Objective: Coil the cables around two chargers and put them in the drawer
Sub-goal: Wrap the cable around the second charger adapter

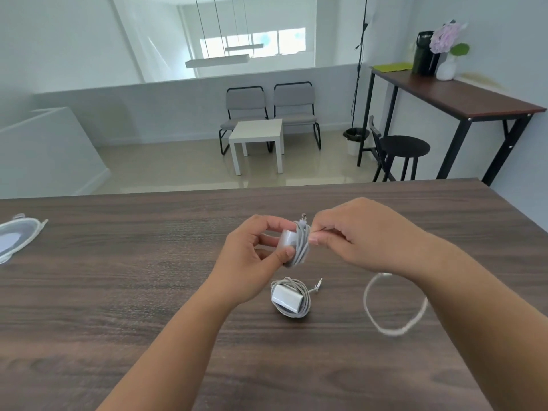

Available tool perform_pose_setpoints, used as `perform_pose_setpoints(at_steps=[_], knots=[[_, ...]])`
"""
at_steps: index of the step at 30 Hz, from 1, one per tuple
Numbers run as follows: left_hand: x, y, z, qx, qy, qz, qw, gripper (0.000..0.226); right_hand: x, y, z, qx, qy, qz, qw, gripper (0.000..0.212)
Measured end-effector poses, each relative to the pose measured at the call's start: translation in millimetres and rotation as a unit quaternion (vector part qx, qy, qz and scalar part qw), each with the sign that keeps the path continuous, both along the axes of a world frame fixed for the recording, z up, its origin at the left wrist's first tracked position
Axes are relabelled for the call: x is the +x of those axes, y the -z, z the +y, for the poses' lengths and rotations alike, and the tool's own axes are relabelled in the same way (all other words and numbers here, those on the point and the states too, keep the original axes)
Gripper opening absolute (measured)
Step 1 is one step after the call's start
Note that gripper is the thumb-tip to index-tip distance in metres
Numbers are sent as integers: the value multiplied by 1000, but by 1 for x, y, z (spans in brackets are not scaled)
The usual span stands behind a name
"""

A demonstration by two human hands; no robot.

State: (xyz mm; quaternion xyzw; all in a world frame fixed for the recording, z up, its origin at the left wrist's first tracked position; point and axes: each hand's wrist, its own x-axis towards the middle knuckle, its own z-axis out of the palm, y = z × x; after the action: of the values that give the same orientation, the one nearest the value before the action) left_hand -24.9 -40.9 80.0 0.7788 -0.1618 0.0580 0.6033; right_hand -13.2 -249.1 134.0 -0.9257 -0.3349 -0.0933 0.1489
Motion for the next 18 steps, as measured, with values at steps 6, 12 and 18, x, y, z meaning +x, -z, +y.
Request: perform_pose_setpoints(at_steps=[6, 12, 18], knots=[[-8, -7, 5, 76, 77, -23, 994, 32, 13, -6, -6, 39, -31, 11, 999, 14], [-11, -8, 5, 10, 137, 11, 990, 33, 27, 4, -14, 248, -32, 204, 947, 13], [-7, -4, 0, -160, 111, 20, 981, 30, 14, 42, 5, 375, -35, 298, 877, 21]])
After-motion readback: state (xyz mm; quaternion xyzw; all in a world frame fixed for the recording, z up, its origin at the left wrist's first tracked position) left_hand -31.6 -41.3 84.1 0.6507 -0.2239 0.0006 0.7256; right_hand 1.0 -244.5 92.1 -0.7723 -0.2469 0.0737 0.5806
